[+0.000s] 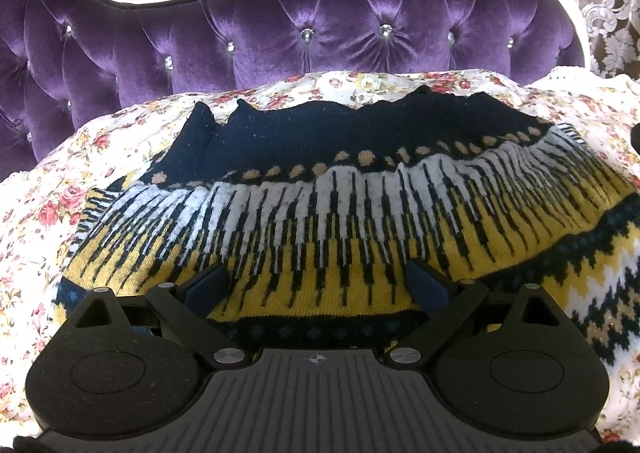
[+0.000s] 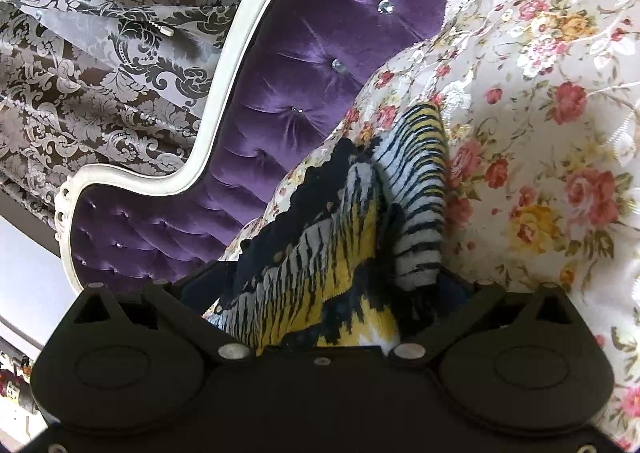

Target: Fold small clothes

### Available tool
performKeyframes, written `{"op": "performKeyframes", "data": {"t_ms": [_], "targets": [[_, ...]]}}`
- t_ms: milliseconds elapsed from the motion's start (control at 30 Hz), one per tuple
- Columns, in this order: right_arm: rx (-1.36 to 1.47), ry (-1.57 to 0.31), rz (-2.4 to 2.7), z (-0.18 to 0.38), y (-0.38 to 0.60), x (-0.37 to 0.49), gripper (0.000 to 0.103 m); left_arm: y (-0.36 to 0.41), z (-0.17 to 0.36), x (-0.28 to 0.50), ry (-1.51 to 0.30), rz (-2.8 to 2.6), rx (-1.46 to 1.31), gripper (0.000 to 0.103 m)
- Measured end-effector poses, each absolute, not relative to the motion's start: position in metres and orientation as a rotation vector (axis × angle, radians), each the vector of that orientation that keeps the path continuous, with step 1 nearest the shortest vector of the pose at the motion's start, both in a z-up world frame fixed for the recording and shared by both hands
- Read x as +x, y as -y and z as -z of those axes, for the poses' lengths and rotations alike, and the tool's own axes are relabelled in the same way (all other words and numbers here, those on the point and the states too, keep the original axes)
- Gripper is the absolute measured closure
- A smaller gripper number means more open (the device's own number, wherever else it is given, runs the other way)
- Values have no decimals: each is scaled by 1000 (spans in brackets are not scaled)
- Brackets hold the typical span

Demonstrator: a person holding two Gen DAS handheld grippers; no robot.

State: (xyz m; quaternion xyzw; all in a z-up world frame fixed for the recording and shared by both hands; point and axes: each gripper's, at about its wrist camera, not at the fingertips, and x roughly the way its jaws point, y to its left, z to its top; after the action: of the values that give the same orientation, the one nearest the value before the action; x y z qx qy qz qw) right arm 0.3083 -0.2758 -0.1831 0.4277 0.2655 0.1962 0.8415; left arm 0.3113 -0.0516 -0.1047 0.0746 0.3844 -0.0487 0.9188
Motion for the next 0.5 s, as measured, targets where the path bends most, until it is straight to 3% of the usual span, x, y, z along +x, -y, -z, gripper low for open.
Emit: {"op": "performKeyframes", "data": {"t_ms": [233,300,367,433,500], "targets": [[838,-568,-403,180,267,310,1,52,105,311,-790,97,152,5],[809,-589,-384,178,265,311,16,51,105,311,-790,98,153,5],[819,-617,-367,183,265,313,51,51,105,311,-789,98,152,5],[836,-641,-359,190,265,315,65,52,105,311,-789,98,152,5],[811,-632,-346,188,263,314,68,51,104,312,-788,99,151,5]]}}
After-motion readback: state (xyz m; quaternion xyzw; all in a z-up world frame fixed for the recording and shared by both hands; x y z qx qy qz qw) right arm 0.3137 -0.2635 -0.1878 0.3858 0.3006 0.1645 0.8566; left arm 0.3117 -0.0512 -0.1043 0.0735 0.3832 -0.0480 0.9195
